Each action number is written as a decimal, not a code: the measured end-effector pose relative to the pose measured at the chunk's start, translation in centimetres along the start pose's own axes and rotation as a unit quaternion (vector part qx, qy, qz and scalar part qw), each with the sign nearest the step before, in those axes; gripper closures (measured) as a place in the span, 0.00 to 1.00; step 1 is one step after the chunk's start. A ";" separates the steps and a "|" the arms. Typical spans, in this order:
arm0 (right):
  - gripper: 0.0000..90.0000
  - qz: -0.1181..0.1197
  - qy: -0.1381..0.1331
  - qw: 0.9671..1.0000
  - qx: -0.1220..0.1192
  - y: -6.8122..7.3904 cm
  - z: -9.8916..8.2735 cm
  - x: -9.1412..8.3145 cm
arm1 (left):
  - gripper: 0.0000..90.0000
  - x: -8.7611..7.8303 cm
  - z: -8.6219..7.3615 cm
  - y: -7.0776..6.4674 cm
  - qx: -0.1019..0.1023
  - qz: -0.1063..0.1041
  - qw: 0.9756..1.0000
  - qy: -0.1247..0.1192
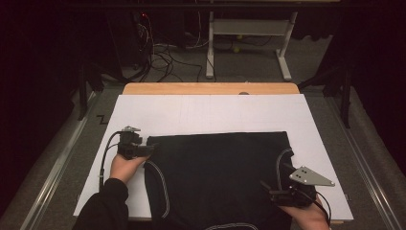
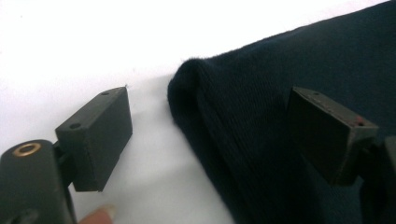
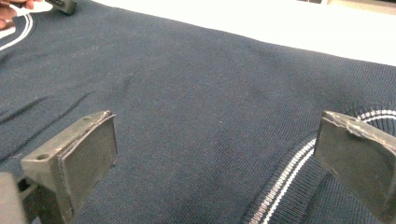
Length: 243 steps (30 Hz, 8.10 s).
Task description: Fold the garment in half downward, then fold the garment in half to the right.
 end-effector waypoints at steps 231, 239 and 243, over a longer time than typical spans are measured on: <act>0.89 0.204 -0.014 0.949 -0.239 33.2 11.9 12.7 | 0.81 -7.7 2.3 4.0 -0.048 0.017 0.992 -0.119; 0.89 0.186 -0.024 0.956 -0.228 30.4 11.5 11.0 | 0.81 -6.2 4.0 0.7 -0.033 0.011 0.993 -0.117; 0.89 0.173 -0.028 0.959 -0.222 28.9 10.9 10.3 | 0.81 -5.3 4.8 -1.0 -0.029 0.016 0.992 -0.124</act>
Point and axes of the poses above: each handheld gripper's, and its own axes: x roughly forward along the jaws, z roughly out of its top, y roughly to its left, the point moved 7 cm from there along x, roughly forward along the jaws, and after that the axes turned 3 degrees about y, right-handed, at the moved point
